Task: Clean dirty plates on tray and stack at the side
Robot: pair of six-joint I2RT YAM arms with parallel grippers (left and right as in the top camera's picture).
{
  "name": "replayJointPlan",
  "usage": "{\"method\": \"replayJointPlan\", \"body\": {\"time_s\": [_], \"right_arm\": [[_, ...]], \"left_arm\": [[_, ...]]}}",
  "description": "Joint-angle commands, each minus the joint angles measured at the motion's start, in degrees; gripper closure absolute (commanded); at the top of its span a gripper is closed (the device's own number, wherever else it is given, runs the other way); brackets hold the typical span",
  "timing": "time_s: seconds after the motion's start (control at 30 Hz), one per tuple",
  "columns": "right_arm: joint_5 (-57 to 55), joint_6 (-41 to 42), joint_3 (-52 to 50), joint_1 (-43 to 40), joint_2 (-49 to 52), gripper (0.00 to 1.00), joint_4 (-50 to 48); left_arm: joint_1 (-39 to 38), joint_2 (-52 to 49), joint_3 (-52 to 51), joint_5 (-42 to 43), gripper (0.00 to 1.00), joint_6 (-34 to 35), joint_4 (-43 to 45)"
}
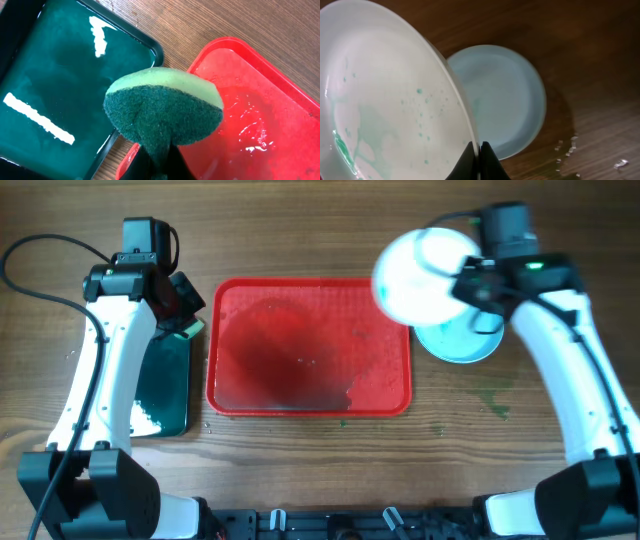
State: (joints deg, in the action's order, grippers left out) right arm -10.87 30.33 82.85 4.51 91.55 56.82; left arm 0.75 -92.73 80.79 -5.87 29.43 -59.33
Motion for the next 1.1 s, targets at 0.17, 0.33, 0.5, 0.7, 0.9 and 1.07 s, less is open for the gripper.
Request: {"method": "replayJointPlan", "body": {"time_s": [0.17, 0.33, 0.5, 0.7, 0.9, 1.07], "right_arm": [[6.8, -6.4, -10.4, -14.3, 7.9, 0.96, -10.6], [14.9, -7.6, -11.1, -12.0, 13.2, 0.82, -8.5], [8.9, -6.6, -7.3, -11.2, 12.3, 0.59, -0.9], [19.1, -12.3, -0.3, -0.6, 7.3, 0.58, -1.9], [19.5, -12.3, -0.3, 13.0, 8.2, 0.55, -7.8], [19.5, -12.4, -0.3, 17.2, 8.2, 0.53, -8.7]], "left_arm": [[0.7, 0.1, 0.5, 0.5, 0.96, 0.2, 1.0], [0.7, 0.1, 0.5, 0.5, 0.96, 0.2, 1.0], [0.7, 0.1, 0.5, 0.5, 0.96, 0.2, 0.7], [3.5, 0.1, 0.5, 1.4, 0.96, 1.1, -9.7], [13.2, 0.1, -9.1, -0.4, 0.96, 1.0, -6.0], [18.1, 0.1, -22.7, -0.4, 0.92, -5.2, 12.0]]}}
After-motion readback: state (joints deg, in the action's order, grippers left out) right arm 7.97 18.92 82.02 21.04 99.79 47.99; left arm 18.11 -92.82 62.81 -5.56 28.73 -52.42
